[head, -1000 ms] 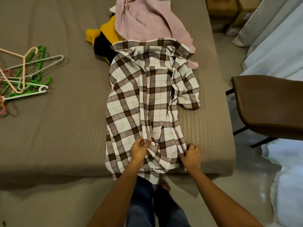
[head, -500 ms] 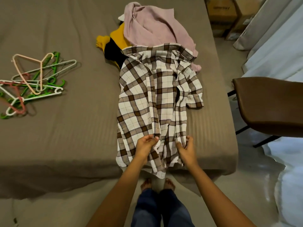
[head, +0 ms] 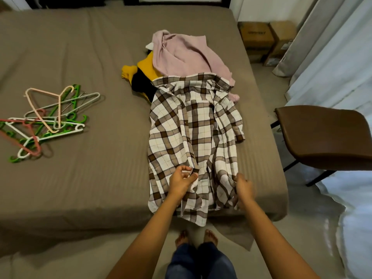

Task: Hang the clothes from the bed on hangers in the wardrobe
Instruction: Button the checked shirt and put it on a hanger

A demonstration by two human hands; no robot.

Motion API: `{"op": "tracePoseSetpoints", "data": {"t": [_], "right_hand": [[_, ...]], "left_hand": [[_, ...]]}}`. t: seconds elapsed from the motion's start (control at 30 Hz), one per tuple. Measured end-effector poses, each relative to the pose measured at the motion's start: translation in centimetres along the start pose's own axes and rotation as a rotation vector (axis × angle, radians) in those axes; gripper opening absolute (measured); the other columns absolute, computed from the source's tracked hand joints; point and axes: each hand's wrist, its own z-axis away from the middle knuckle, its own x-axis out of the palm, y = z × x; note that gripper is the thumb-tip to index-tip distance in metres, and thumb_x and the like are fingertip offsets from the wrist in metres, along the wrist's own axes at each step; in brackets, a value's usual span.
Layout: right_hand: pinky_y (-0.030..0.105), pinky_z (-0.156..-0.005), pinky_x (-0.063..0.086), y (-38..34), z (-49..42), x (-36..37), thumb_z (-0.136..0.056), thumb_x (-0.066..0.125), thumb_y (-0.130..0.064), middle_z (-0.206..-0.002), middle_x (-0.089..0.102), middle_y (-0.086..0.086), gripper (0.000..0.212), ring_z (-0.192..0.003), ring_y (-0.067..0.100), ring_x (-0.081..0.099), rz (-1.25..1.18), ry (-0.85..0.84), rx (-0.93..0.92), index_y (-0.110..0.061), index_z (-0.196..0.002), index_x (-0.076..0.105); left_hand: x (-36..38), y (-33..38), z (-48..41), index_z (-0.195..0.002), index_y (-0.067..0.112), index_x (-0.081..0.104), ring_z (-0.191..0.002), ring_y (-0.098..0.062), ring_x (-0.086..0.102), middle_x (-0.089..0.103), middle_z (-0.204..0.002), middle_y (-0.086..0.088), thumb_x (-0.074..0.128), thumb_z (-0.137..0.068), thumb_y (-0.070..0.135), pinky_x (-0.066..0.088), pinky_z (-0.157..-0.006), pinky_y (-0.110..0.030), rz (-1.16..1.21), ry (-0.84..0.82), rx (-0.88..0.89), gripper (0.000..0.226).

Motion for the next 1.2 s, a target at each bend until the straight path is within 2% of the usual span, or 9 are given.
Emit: {"op": "tracePoseSetpoints", "data": {"t": [0.07, 0.17, 0.23, 0.33, 0.5, 0.7, 0.87, 1.0, 1.2], "right_hand": [[0.03, -0.049, 0.049, -0.5, 0.0, 0.0, -0.097, 0.044, -0.028, -0.066, 0.065, 0.012, 0.033, -0.057, 0.025, 0.062, -0.252, -0.161, 0.271, -0.002, -0.089, 0.062], [0.022, -0.031, 0.044, -0.2, 0.1, 0.0, -0.095, 0.052, -0.027, -0.048, 0.064, 0.01, 0.028, -0.035, 0.019, 0.059, -0.175, -0.27, 0.361, 0.0, -0.092, 0.062], [0.018, -0.034, 0.042, 0.2, 0.0, 0.1, -0.09, 0.061, -0.029, -0.062, 0.068, 0.011, 0.031, -0.037, 0.014, 0.058, -0.072, -0.267, 0.317, 0.0, -0.103, 0.06], [0.028, -0.056, 0.042, 0.3, 0.0, 0.7, -0.08, 0.074, -0.029, -0.104, 0.06, 0.014, 0.051, -0.078, 0.021, 0.057, 0.024, -0.188, 0.211, 0.001, -0.117, 0.054], [0.026, -0.055, 0.044, -0.9, 0.6, 1.0, -0.085, 0.066, -0.011, -0.078, 0.056, 0.009, 0.017, -0.07, 0.02, 0.054, 0.002, -0.15, 0.133, -0.005, -0.092, 0.051], [0.019, -0.05, 0.049, -1.2, 2.6, 0.9, -0.078, 0.073, -0.012, -0.071, 0.065, 0.008, 0.013, -0.055, 0.009, 0.061, -0.104, -0.284, -0.104, -0.008, -0.076, 0.061], [0.044, -0.087, 0.051, -1.2, 2.6, 1.1, -0.081, 0.07, -0.024, -0.095, 0.07, 0.015, 0.015, -0.088, 0.027, 0.063, -0.195, -0.376, 0.007, -0.01, -0.086, 0.068], [0.033, -0.066, 0.05, -1.4, 2.7, 1.4, -0.088, 0.063, -0.01, -0.079, 0.066, 0.014, 0.014, -0.071, 0.022, 0.059, -0.144, -0.283, -0.01, -0.01, -0.074, 0.062], [0.038, -0.071, 0.054, -2.2, 3.7, 2.1, -0.083, 0.064, 0.002, -0.076, 0.067, 0.013, 0.007, -0.072, 0.026, 0.062, -0.254, -0.372, -0.118, -0.004, -0.084, 0.065]], "left_hand": [[-0.1, 0.5, 0.0, -0.092, 0.017, 0.051, -0.076, -0.018, 0.058, 0.059, -0.081, -0.002, 0.072, -0.082, 0.014, 0.049, -0.069, -0.027, -0.011, 0.004, 0.013, 0.023], [-0.1, 1.1, 0.0, -0.093, 0.014, 0.054, -0.083, -0.019, 0.058, 0.059, -0.087, -0.005, 0.07, -0.083, 0.015, 0.048, -0.073, -0.028, -0.038, -0.012, 0.031, 0.018], [-0.2, 1.4, -0.1, -0.094, 0.012, 0.058, -0.086, -0.018, 0.058, 0.06, -0.09, -0.006, 0.07, -0.084, 0.016, 0.048, -0.075, -0.026, -0.054, -0.024, 0.052, 0.016], [-0.2, 1.8, -0.3, -0.097, 0.009, 0.064, -0.09, -0.021, 0.064, 0.068, -0.094, -0.009, 0.069, -0.084, 0.02, 0.05, -0.075, -0.024, -0.075, -0.06, 0.07, 0.018], [-0.2, 2.6, -0.4, -0.098, 0.004, 0.069, -0.087, -0.021, 0.066, 0.07, -0.089, -0.01, 0.067, -0.086, 0.021, 0.052, -0.079, -0.028, -0.038, -0.087, 0.054, 0.021], [-0.2, 3.3, -0.1, -0.092, 0.005, 0.069, -0.083, -0.014, 0.065, 0.07, -0.086, -0.005, 0.066, -0.087, 0.021, 0.051, -0.075, -0.021, 0.0, -0.113, 0.024, 0.016], [-0.3, 3.8, 0.2, -0.09, 0.007, 0.07, -0.084, -0.009, 0.065, 0.07, -0.087, -0.001, 0.063, -0.09, 0.019, 0.05, -0.073, -0.015, 0.003, -0.113, 0.022, 0.014], [-0.4, 3.9, 0.4, -0.092, 0.006, 0.069, -0.081, -0.01, 0.065, 0.07, -0.086, -0.004, 0.063, -0.09, 0.018, 0.051, -0.073, -0.016, 0.014, -0.116, 0.006, 0.014], [-0.3, 4.3, 0.9, -0.088, 0.006, 0.071, -0.087, -0.013, 0.066, 0.071, -0.092, -0.007, 0.064, -0.088, 0.016, 0.052, -0.076, -0.019, 0.016, -0.1, 0.01, 0.013]]}}
